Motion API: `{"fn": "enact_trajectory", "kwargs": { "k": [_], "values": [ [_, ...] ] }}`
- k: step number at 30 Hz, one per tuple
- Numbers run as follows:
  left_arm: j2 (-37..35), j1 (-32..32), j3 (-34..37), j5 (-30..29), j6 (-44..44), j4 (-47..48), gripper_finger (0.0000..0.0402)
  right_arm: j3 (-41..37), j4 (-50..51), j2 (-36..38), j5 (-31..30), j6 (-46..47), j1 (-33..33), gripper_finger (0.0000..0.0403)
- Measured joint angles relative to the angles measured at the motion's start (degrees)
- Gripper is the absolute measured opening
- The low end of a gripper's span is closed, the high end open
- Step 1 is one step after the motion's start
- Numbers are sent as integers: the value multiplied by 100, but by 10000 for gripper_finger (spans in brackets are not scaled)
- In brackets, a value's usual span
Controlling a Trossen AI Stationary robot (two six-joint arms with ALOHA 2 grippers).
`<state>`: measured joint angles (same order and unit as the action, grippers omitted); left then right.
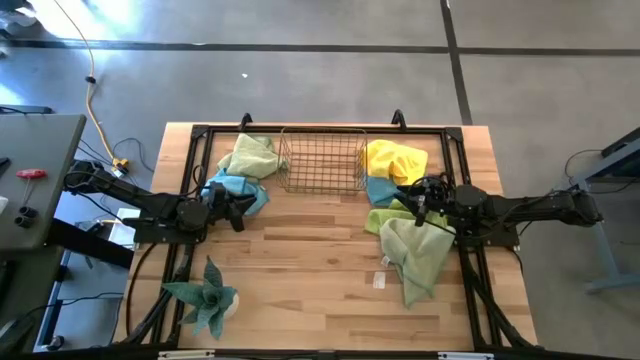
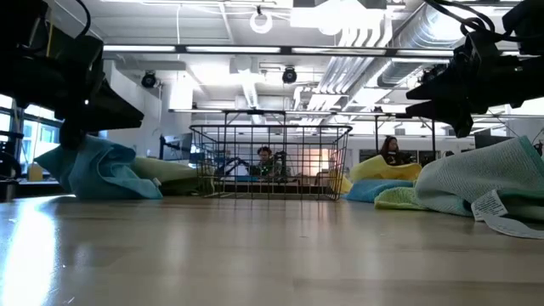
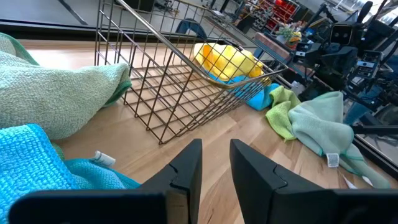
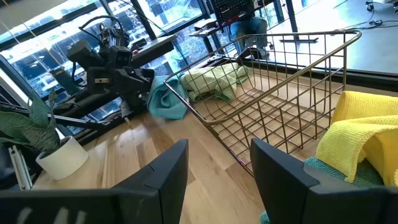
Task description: Fold microfiber towels
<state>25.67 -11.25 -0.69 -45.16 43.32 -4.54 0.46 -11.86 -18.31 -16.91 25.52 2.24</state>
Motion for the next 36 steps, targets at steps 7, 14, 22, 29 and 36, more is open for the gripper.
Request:
{"fn": "enact_trajectory", "kwargs": {
  "k": [7,14,22,29,36],
  "values": [
    [0,0,0,-1,-1,0,74,1,-1,1,0,0,-1,167],
    [-2,0,0,0,-1,1,74,0,0,0,0,0,-1,167],
    [-2,0,0,-1,-1,1,74,-1,0,0,0,0,-2,167],
    [-2,0,0,44,-152,-164,74,-1,0,0,0,0,0,167],
    [0,0,0,118,-152,-175,74,1,0,0,0,0,-2,167]
  ]
}}
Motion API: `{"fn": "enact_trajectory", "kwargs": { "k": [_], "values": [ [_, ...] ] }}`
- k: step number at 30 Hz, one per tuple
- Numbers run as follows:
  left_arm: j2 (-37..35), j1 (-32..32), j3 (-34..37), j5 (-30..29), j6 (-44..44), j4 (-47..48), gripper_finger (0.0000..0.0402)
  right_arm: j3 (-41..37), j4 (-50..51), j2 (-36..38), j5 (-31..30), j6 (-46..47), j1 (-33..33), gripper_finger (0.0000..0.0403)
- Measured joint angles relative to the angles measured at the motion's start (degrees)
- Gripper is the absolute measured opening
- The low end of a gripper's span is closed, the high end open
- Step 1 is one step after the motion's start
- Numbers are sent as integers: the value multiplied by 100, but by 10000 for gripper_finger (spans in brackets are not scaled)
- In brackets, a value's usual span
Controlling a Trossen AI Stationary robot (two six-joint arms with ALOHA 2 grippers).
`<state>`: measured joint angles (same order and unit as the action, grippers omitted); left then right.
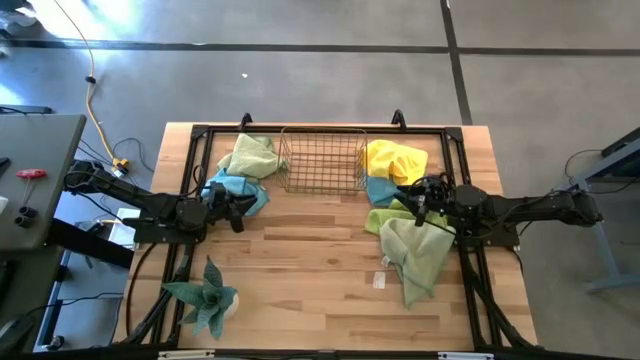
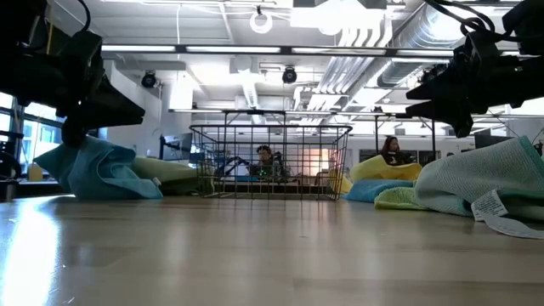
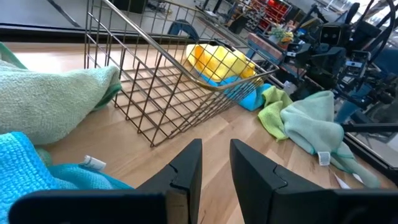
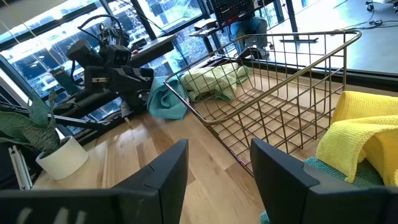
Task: Fold microfiber towels
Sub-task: Fold the left blue towel
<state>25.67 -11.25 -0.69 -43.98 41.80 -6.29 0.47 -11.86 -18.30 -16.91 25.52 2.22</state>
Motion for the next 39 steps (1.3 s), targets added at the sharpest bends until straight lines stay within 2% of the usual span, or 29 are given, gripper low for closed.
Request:
{"fn": "enact_trajectory", "kwargs": {
  "k": [4,8,12,14,17,21,28,33,39],
  "values": [
    [0,0,0,89,139,-70,74,0,0,1,0,0,2,167],
    [0,0,-4,388,1093,-179,74,-2,-2,0,0,0,2,167],
    [0,0,-4,58,2092,-229,74,0,0,0,0,0,0,167],
    [-2,0,-4,-234,2283,-265,74,-1,0,0,0,0,1,167],
    [-1,2,-4,-528,2328,-415,74,0,0,0,0,0,1,167],
    [0,2,-4,-520,2269,-523,74,0,0,0,0,0,2,167],
    [-2,1,-4,127,2090,-790,74,-1,0,0,0,0,2,167],
    [0,2,-4,194,1690,-1052,74,0,0,0,0,0,2,167],
    [-2,2,-4,853,824,-2291,74,0,0,0,0,0,2,167]
  ]
}}
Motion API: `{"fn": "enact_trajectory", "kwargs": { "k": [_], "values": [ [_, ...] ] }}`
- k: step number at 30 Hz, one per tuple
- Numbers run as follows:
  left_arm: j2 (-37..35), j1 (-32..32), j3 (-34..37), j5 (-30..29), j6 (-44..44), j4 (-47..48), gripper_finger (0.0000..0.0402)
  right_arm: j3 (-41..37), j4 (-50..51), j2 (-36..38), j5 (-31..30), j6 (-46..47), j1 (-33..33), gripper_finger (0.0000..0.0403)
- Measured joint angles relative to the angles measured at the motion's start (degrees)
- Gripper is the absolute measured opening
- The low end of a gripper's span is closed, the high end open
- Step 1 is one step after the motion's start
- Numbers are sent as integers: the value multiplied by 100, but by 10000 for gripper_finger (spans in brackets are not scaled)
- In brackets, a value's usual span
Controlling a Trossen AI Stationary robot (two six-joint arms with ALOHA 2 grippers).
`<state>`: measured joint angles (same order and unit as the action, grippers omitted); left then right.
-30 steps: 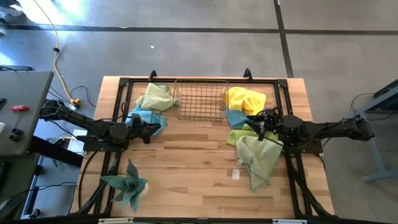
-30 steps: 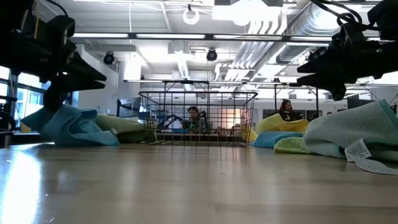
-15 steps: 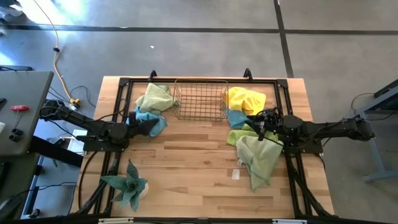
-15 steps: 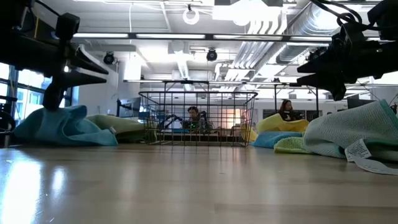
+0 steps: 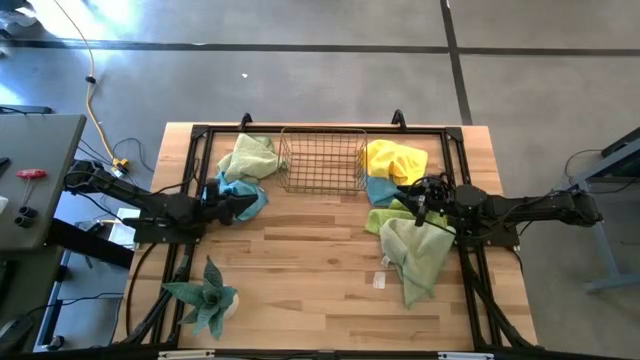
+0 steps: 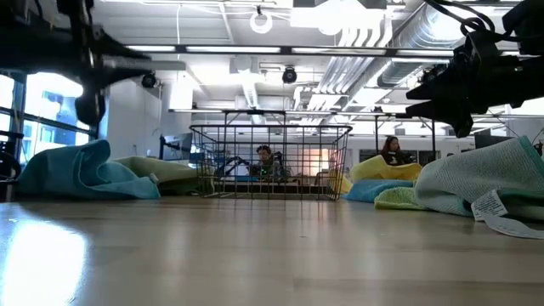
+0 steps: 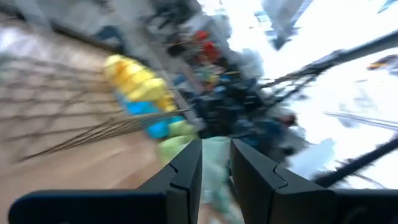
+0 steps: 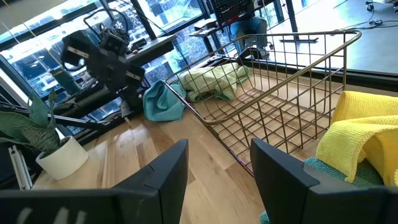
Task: Fold microfiber towels
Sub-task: Fold the left blue towel
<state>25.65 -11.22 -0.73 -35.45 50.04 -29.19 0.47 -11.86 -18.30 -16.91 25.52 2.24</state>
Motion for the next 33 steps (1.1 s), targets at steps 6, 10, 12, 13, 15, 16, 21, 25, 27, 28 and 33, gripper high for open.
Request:
{"fn": "enact_trajectory", "kwargs": {
  "k": [6,10,12,13,15,16,21,25,27,28,33],
  "values": [
    [2,0,0,436,-517,-1096,74,0,0,0,0,0,-1,167],
    [1,0,0,417,-703,-1286,74,0,0,0,0,0,0,167],
    [0,0,0,289,-681,-1279,74,0,0,0,0,0,-1,167],
    [1,0,0,220,-596,-1270,74,-1,0,0,0,0,-1,167],
    [0,0,0,82,-385,-1272,74,0,0,0,0,0,0,167],
    [0,0,0,19,-250,-1274,74,-1,0,0,0,0,-1,167],
    [0,0,0,-125,-442,-1260,74,-2,0,0,0,0,-2,167],
    [2,-1,0,65,-431,-1286,74,-1,0,0,0,0,-1,167],
    [0,0,-9,252,-503,-1379,74,0,0,2,0,0,0,167],
    [2,0,-50,363,-652,-1375,74,0,2,0,0,0,-1,167],
    [63,-2,-512,569,-1814,-1172,74,0,1,0,0,0,-1,167]
  ]
}}
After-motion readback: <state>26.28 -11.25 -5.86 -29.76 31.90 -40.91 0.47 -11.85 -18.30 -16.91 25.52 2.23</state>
